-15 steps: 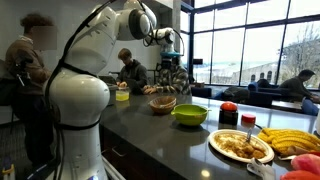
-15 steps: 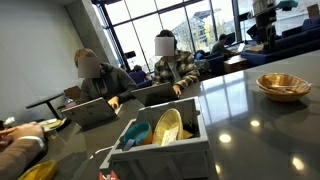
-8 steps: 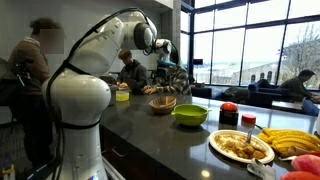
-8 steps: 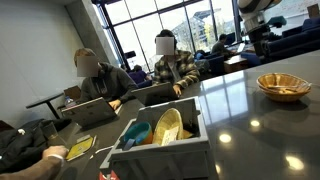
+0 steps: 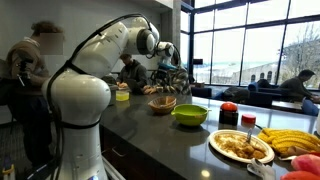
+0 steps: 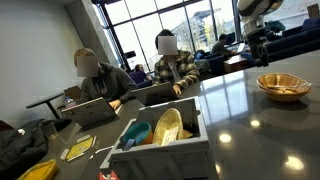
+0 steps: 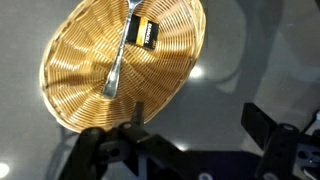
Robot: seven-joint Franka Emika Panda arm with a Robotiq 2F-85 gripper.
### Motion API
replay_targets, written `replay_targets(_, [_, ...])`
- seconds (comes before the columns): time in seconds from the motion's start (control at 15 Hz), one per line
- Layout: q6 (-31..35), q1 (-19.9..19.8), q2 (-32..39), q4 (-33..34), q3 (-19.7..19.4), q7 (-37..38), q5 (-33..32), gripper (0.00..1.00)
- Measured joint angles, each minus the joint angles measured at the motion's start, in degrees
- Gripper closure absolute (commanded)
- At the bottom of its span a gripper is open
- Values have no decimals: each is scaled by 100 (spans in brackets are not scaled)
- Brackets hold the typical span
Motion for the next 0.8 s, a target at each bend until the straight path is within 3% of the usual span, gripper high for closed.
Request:
replay_targets(0.47, [-184, -204, -15, 11, -23, 211, 464, 0])
replay_targets(0.8, [-144, -561, -69, -356, -66, 406, 675, 0])
